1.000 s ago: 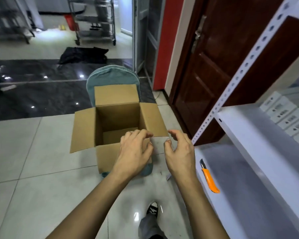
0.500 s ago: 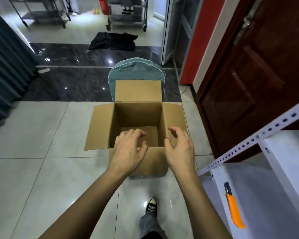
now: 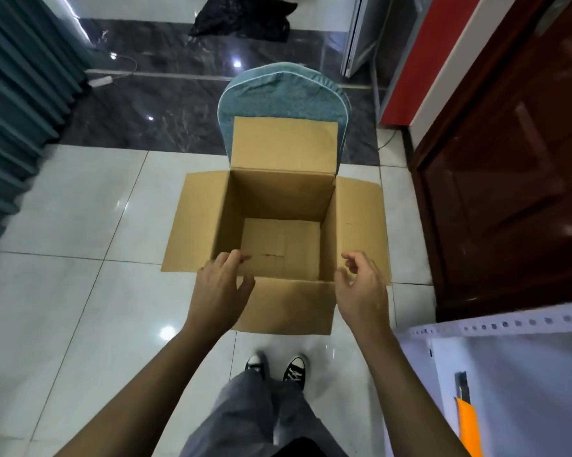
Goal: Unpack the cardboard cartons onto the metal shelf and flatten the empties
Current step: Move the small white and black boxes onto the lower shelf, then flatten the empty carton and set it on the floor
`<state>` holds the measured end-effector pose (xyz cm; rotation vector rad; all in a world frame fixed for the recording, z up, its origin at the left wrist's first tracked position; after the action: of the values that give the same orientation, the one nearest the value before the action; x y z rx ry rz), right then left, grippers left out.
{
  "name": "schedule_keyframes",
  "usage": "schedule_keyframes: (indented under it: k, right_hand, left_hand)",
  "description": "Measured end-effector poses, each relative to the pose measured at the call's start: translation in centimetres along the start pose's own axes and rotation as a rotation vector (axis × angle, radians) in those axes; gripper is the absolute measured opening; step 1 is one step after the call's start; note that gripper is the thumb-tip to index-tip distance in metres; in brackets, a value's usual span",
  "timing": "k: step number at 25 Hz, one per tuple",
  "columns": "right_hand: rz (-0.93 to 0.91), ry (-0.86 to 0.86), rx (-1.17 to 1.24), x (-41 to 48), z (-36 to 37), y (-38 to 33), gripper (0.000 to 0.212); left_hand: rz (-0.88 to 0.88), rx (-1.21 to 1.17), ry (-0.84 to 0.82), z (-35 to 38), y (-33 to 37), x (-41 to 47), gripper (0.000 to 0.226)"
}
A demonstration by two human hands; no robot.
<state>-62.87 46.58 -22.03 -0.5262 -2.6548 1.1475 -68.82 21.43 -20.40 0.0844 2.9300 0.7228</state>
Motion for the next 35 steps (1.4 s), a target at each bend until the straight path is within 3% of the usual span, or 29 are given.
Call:
schedule_keyframes:
  k: [9,16,20,26,35]
  right_hand:
    - [0.207,-0.224,-0.050,-0.7,6.7,8.1,0.046]
    - [0.264,-0.395,-0.019,-0.9,10.5,10.9,0.081]
    - [0.278,-0.410,0.066,-1.0,12.2,11.9,0.088]
    - [0.212,-0.295,0.064,-1.1,11.7,12.5,0.077]
    - [-0.040,0.171,0.088,2.8,4.9,5.0,0.065]
  left_hand:
    - [-0.403,0.042,-0.203,8.5,-10.7,1.5,0.062]
    - [-0.444,-0.071,-0.254,12.6,-14.2,2.7,0.084]
    - [-0.449,-0.324,-0.217,13.4,-15.1,4.0,0.085]
    - [-0.477,-0.485,-0.083,12.2,-14.7,3.4,0.081]
    - [-0.387,-0.522,0.149,4.4,-9.4,4.9,0.070]
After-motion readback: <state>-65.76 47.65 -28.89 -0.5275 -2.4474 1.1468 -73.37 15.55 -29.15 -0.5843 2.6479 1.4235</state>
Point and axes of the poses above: each hand's wrist, its own x-axis towards the middle knuckle, its own z-axis out of the palm, y = z × x, the point moved 8 cm from there along x, towards the middle knuckle, and after that the axes turned 10 degrees about -z, right-handed, at the moved point
